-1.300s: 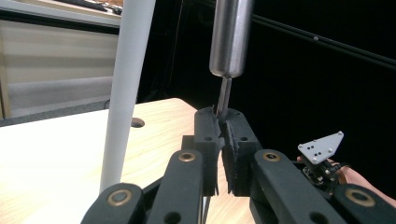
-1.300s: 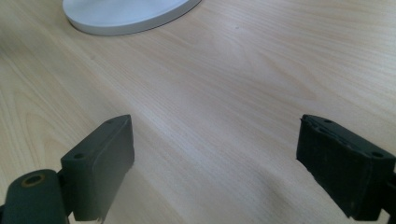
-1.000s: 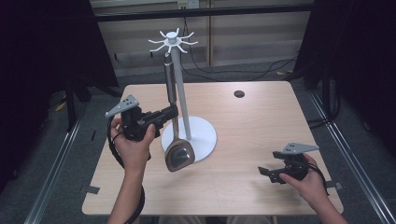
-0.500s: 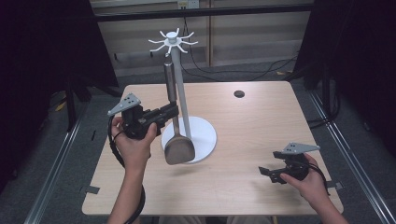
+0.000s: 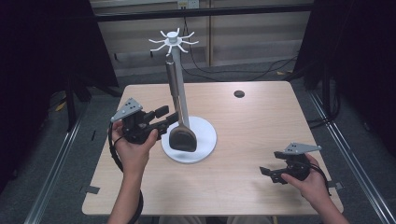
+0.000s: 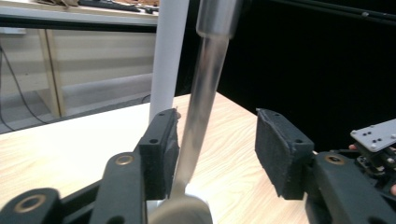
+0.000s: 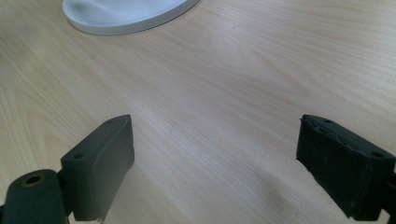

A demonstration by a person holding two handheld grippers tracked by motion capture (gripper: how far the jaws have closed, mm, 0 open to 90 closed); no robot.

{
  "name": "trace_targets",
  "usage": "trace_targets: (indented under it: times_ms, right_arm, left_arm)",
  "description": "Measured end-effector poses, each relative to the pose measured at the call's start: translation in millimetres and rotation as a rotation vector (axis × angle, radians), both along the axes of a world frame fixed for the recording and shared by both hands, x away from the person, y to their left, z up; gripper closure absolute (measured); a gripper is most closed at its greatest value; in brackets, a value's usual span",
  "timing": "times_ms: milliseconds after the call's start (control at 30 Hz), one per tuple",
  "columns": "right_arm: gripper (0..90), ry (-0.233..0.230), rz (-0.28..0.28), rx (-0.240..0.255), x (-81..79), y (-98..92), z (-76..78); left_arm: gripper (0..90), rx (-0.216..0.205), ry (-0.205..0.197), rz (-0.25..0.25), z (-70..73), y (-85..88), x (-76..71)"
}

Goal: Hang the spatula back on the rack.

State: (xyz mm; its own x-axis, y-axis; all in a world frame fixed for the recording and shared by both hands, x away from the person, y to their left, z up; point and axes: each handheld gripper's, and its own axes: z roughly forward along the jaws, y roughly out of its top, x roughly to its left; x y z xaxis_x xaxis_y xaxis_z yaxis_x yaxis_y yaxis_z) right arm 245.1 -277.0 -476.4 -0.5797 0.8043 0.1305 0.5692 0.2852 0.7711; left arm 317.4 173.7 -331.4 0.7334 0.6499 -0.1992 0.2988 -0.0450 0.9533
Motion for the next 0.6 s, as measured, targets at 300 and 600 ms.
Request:
trace_targets:
  times_ms: [300,600]
  right_arm:
    - [11.1,0.001,0.005,-0.004,0.5,0.8,-0.8]
    - [11.1,0.0,0.009,-0.008,-0.1,1.3,-0.9]
  left_arm:
    - [30.8,0.041,0.016,0.074,-16.1,7.1,-2.4]
    - [20.6,0.07,0.008,0.121,-30.7,14.6,-8.4]
